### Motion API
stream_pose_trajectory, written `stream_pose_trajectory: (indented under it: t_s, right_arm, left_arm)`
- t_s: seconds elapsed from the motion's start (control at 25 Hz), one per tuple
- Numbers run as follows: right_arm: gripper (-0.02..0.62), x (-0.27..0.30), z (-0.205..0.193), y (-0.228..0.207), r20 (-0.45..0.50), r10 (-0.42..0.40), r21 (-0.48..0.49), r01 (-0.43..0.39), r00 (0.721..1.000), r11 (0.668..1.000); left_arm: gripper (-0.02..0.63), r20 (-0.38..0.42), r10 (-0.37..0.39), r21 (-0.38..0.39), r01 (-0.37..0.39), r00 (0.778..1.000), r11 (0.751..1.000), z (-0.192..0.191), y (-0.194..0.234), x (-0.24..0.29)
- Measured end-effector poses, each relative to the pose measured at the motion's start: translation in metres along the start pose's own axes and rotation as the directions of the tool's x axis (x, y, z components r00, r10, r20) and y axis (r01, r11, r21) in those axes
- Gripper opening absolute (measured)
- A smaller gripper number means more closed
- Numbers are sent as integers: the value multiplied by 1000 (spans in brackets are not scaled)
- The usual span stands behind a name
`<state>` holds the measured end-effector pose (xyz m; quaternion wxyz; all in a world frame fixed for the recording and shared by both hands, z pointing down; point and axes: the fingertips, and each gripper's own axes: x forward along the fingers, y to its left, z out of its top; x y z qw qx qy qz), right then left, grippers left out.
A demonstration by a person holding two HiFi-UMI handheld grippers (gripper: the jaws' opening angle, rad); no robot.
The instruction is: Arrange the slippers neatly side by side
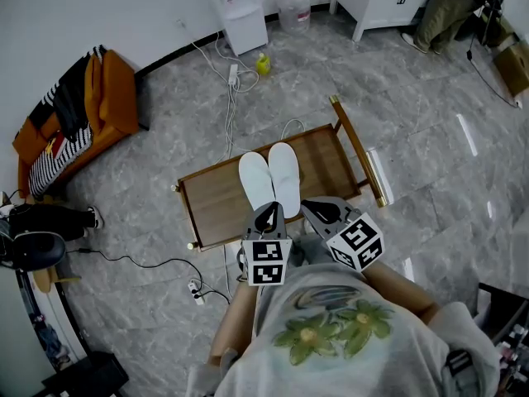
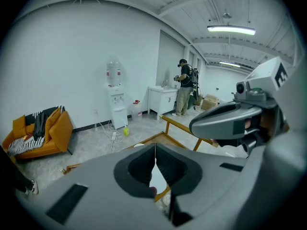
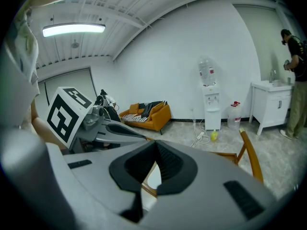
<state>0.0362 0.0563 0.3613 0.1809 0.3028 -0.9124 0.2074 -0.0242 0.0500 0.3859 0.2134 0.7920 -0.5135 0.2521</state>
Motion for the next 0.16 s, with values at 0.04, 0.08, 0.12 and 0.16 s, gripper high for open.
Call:
stream_pose_trajectory:
  t_s: [0.04,0.08,0.12,0.16]
  right_arm:
    - [5,-1,-1,-1,-1,-1,0,1,1000,1000]
    - [5,-1,-1,-2,-2,-2,1,2,1000,1000]
    - [5,-1,-2,-3,-3,-3,1,3,1000,1000]
    - [5,-2,-3,-4,-4,-4,1,4,1000,1000]
  left_arm:
    - [20,1,0,1,0,1000,1000,0,-1,0]
    - [20,1,0,2,0,1000,1000,1,-1,1]
    - [20,2,0,2,0,1000,1000,1,-2,1]
    - [20,2,0,1,0,1000,1000,2,-2,2]
